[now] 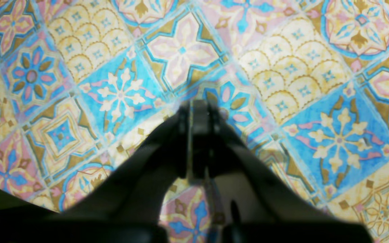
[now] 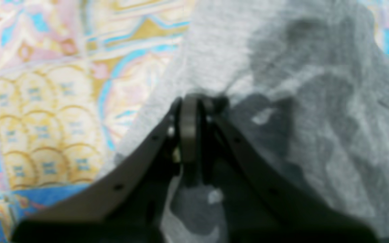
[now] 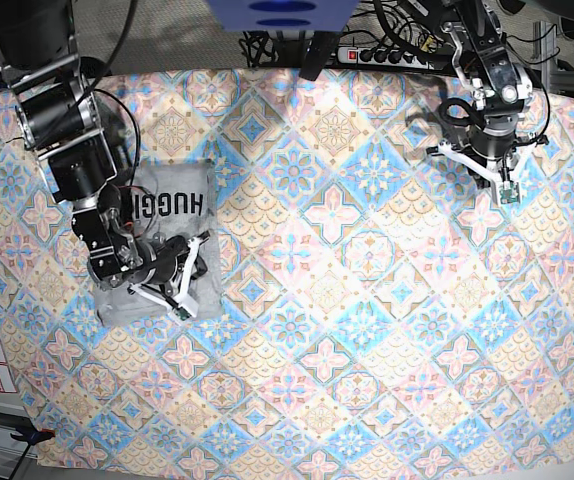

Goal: Fold the T-shirt properly
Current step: 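Flatten the folded shirt with the right gripper and release it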

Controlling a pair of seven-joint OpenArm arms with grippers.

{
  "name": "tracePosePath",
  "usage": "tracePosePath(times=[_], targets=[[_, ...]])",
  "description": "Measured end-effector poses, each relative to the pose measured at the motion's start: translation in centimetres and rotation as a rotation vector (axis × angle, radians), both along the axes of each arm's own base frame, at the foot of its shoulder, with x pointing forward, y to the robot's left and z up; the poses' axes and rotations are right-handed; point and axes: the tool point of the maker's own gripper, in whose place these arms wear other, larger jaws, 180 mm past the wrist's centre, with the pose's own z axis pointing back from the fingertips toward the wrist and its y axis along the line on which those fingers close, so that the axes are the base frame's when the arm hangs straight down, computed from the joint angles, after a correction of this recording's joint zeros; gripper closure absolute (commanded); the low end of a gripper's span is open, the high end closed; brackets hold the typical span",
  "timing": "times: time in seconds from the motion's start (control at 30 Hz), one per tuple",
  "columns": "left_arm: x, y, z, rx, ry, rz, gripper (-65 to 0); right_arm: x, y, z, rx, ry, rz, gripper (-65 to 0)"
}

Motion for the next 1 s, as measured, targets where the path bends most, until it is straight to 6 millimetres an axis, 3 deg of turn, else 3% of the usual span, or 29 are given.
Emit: tracePosePath(times=[0.17, 0.37, 0.5, 0.63, 0.7, 0.83, 1.0], targets=[[0.0, 0.0, 0.0, -0.001, 0.001, 0.000, 0.0, 0.7, -0.4, 0.3, -0.003, -0.012, -0.015, -2.7], [0.0, 0.0, 0.0, -0.001, 0.001, -0.001, 0.0, 1.5, -3.2, 1.2, -0.042, -0.005, -0.103, -2.6], [0.0, -0.1, -0.1, -0.003, 0.002, -0.002, 0.0, 2.0, -3.1, 3.7, -0.030, -0.061, -0.121, -2.6], [0.0, -0.2, -0.1, -0.004, 0.003, -0.005, 0.0, -1.0, -1.5, 4.2, 0.004, -0.068, -0.103, -2.6], [0.1, -0.3, 0.0, -0.004, -0.001, -0.005, 0.0, -2.7, -1.8, 4.5, -0.004, -0.059, -0.106, -2.6], [0.0, -0.3, -0.1, -0.007, 0.002, -0.004, 0.0, -4.8, -3.9, 5.6, 0.007, -0.092, -0.182, -2.6], [0.1, -0.2, 0.0, -0.004, 0.001, -0.005, 0.0, -9.1, -7.1, 3.2, -0.008, -0.011, -0.285, -2.6]])
